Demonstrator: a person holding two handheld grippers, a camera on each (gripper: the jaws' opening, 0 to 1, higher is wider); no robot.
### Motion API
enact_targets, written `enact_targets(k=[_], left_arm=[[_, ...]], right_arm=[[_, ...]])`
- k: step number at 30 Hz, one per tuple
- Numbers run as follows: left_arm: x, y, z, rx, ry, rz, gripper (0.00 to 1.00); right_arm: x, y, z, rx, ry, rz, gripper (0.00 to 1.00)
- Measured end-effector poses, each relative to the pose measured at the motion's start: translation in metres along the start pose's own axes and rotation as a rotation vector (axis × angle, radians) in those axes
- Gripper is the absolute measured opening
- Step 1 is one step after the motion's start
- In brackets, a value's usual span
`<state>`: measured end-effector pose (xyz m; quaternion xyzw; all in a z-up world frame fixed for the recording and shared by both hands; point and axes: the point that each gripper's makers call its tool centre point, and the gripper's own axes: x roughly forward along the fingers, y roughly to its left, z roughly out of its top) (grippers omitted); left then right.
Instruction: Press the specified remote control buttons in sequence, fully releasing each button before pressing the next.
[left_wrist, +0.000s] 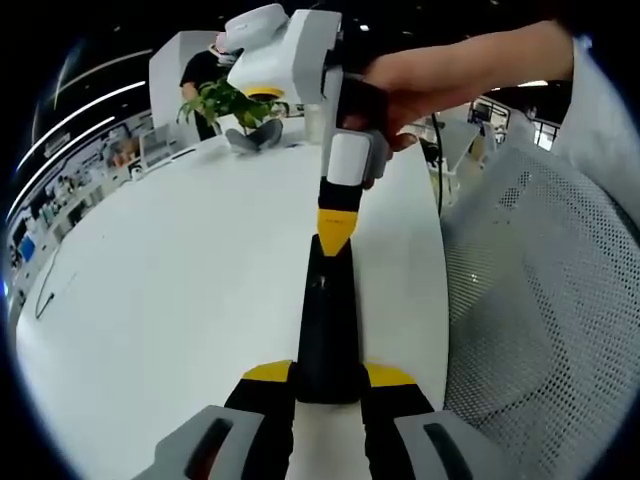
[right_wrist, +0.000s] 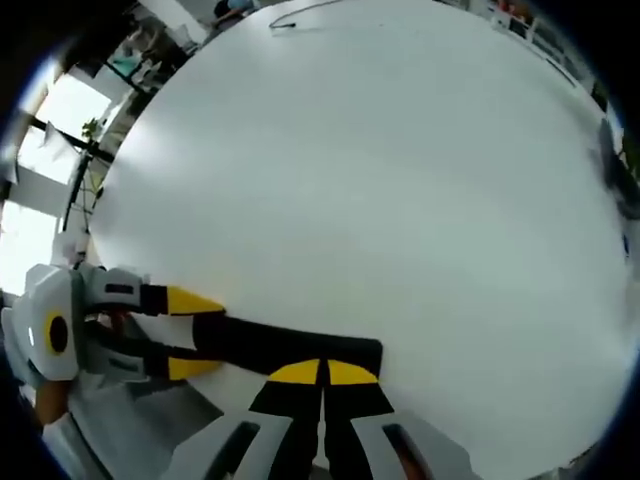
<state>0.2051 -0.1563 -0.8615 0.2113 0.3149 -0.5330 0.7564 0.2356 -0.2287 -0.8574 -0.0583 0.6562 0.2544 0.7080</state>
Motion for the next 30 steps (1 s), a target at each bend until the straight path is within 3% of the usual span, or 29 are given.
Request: enact_targets(k=[18, 30], left_arm=[[0.001, 0.0, 0.0, 0.006, -0.006, -0.002, 0.24], [0.001, 0.0, 0.0, 0.002, -0.007, -0.003, 0.24]], right_arm=[[-0.005, -0.005, 0.003, 0.043, -0.016, 0.004, 0.0], [-0.003, 0.01, 0.016, 0.036, -0.049, 0.061, 0.0]])
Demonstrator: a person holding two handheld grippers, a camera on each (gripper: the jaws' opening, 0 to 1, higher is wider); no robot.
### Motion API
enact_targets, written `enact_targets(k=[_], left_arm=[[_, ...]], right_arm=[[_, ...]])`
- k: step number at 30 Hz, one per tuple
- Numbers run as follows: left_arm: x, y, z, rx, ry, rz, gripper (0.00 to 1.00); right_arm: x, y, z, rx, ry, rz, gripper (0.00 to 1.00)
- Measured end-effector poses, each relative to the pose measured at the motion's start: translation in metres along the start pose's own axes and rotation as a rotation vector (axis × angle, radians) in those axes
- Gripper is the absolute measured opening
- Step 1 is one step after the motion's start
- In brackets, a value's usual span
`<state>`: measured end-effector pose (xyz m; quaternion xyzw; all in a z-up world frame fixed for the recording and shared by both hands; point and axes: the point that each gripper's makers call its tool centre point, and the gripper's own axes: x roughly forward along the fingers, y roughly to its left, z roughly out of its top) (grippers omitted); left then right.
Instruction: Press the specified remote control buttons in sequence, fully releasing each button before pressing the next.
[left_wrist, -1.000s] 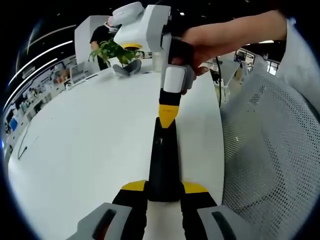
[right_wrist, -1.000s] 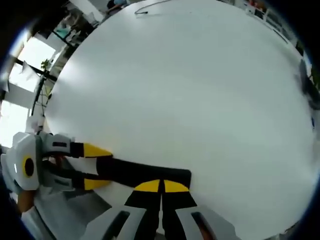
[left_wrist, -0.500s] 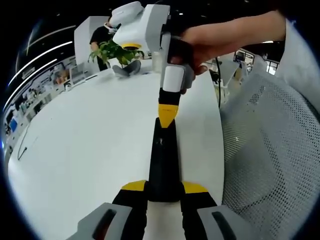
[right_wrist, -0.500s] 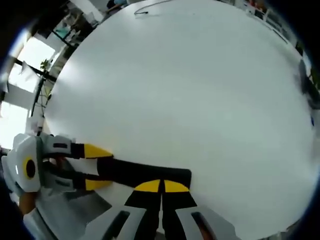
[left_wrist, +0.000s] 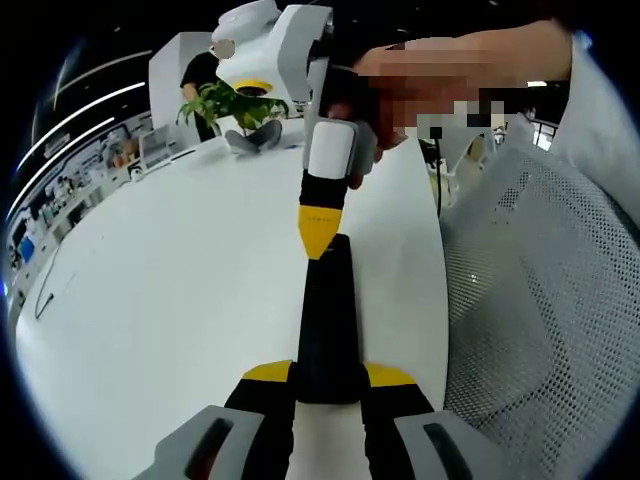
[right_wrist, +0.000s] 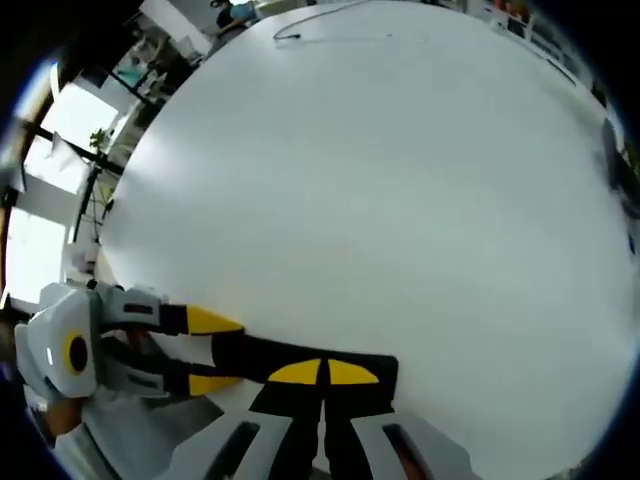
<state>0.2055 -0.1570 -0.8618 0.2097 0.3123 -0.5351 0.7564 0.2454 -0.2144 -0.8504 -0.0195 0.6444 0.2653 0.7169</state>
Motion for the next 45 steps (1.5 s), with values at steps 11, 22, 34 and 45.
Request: enact_targets(k=[11, 22, 34, 45], left_arm=[[0.0001, 0.0001, 0.0001, -0.003, 0.0, -0.001, 0.24], [0.0003, 0.0003, 0.0005, -0.012, -0.004, -0.002, 0.24], [0.0001, 0.0001, 0.0004, -0.008, -0.003, -0.001, 0.24], [0.0, -0.0003, 0.0005, 0.004, 0.003, 0.002, 0.24]], right_arm=[[0.0057, -0.0008, -0.0044, 0.0, 0.021, -0.008, 0.0], [0.0074, -0.0014, -0.004, 0.049, 0.02, 0.003, 0.0], [0.008, -0.0023, -0.0035, 0.038, 0.013, -0.014, 0.0], [0.007, -0.0016, -0.0033, 0.076, -0.008, -0.014, 0.0]])
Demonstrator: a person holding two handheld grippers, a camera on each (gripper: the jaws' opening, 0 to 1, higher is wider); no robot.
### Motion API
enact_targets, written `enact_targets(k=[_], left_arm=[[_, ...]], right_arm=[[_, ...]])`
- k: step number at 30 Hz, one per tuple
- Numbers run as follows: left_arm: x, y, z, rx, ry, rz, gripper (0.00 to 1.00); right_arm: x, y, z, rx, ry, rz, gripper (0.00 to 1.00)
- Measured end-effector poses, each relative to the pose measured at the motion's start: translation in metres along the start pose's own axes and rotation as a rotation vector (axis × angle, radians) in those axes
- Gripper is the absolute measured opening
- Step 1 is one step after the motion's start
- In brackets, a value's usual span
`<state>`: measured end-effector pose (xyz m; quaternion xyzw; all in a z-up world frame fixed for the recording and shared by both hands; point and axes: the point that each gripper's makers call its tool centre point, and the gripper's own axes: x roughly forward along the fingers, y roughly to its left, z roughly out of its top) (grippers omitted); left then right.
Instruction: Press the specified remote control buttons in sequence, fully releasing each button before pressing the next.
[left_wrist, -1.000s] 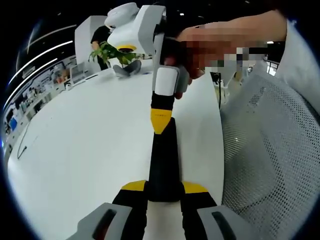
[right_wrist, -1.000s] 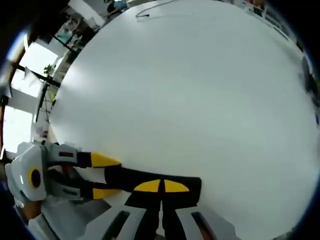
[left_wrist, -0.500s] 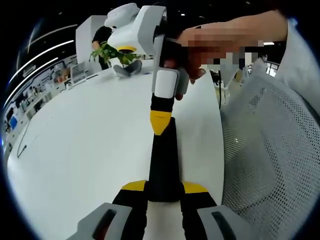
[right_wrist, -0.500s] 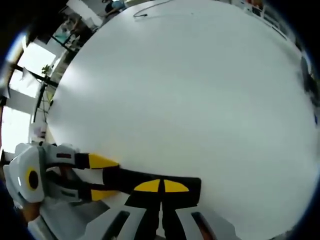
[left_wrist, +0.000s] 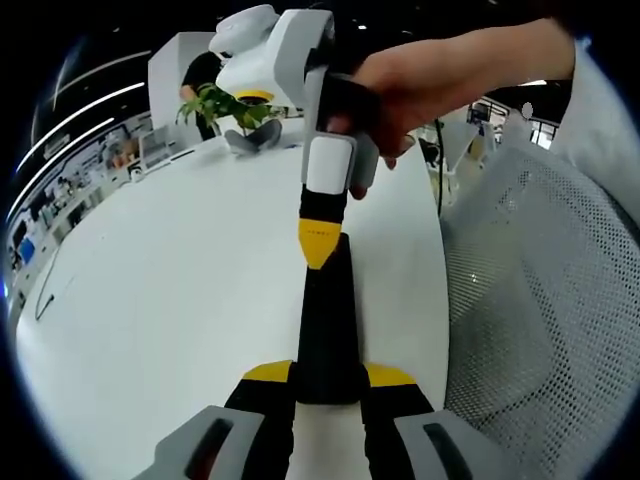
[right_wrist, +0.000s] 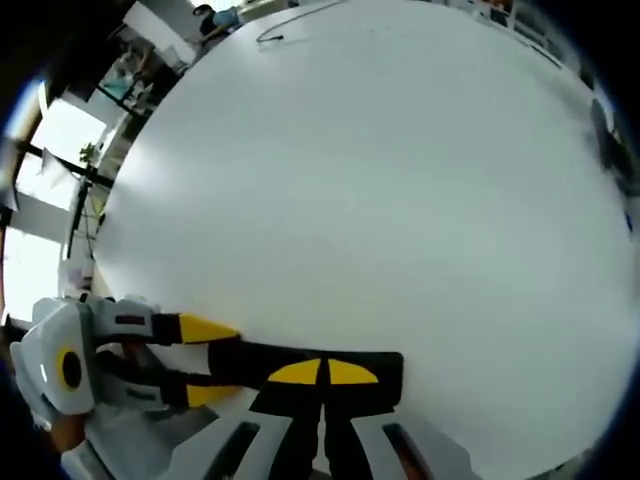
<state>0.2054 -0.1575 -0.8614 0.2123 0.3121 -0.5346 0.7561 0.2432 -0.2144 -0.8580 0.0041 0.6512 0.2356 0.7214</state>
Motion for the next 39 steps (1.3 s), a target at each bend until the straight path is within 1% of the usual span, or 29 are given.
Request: enact_targets(k=[4, 11, 12, 14, 20, 28, 39], left_arm=[[0.0, 0.0, 0.0, -0.001, -0.001, -0.001, 0.24], [0.0, 0.0, 0.0, -0.001, -0.002, -0.002, 0.24], [0.0, 0.0, 0.0, -0.001, -0.002, -0.002, 0.24], [0.0, 0.0, 0.0, 0.0, -0.002, -0.002, 0.24], [0.0, 0.0, 0.0, -0.003, -0.004, -0.002, 0.24], [0.0, -0.001, 0.0, -0.012, -0.009, -0.002, 0.24], [0.0, 0.0, 0.0, -0.046, -0.007, 0.005, 0.25]], right_arm=[[0.0, 0.0, 0.0, 0.017, -0.005, 0.013, 0.0], [-0.002, 0.002, -0.005, 0.028, 0.025, 0.039, 0.0], [-0.003, 0.006, -0.009, 0.032, 0.045, 0.054, 0.0], [-0.002, 0.008, -0.01, 0.03, 0.052, 0.065, 0.0], [-0.002, 0.01, -0.013, 0.002, 0.062, 0.053, 0.0], [0.0, 0.01, -0.014, -0.05, 0.052, 0.012, 0.0], [0.0, 0.008, -0.014, -0.028, 0.053, 0.016, 0.0]])
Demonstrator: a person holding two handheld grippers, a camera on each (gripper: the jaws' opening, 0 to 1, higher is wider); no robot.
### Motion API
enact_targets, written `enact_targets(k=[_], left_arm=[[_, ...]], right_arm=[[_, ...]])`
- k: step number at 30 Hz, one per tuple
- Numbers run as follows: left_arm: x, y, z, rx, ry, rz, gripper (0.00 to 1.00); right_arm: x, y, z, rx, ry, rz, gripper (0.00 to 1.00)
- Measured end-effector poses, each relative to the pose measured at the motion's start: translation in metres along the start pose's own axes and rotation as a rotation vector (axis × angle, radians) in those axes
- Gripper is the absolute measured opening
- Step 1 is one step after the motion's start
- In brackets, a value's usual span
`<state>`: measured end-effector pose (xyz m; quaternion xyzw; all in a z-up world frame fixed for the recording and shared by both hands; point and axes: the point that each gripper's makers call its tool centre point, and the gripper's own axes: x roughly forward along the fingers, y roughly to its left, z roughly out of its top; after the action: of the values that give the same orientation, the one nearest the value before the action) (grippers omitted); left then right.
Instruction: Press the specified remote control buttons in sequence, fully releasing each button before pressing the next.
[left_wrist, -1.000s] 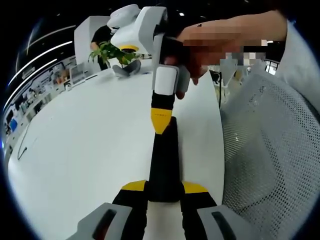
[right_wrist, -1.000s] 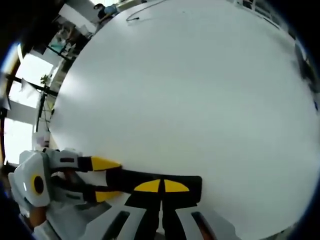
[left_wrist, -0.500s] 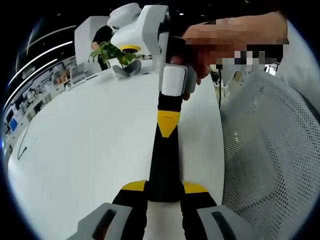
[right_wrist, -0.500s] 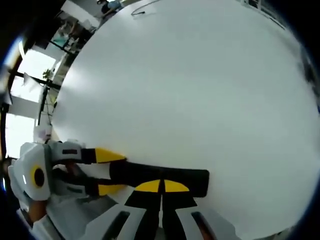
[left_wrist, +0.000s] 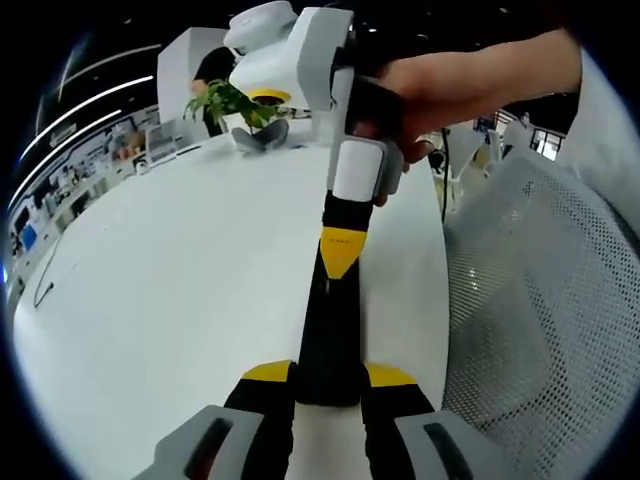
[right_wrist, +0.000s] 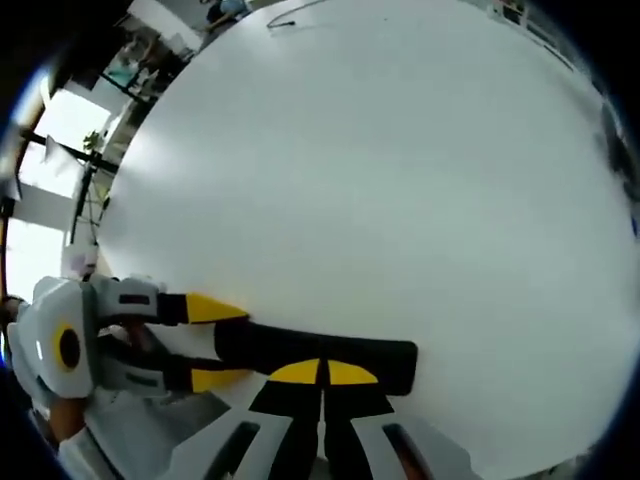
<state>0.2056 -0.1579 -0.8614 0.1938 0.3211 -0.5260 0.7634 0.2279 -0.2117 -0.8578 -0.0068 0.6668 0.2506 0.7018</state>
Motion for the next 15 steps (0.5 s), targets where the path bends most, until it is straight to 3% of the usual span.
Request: enact_targets(k=[15], left_arm=[[0.0008, -0.0002, -0.0001, 0.021, -0.006, -0.008, 0.24]], right_arm=[[-0.0016, 0.0013, -0.004, -0.052, -0.058, -0.015, 0.0]])
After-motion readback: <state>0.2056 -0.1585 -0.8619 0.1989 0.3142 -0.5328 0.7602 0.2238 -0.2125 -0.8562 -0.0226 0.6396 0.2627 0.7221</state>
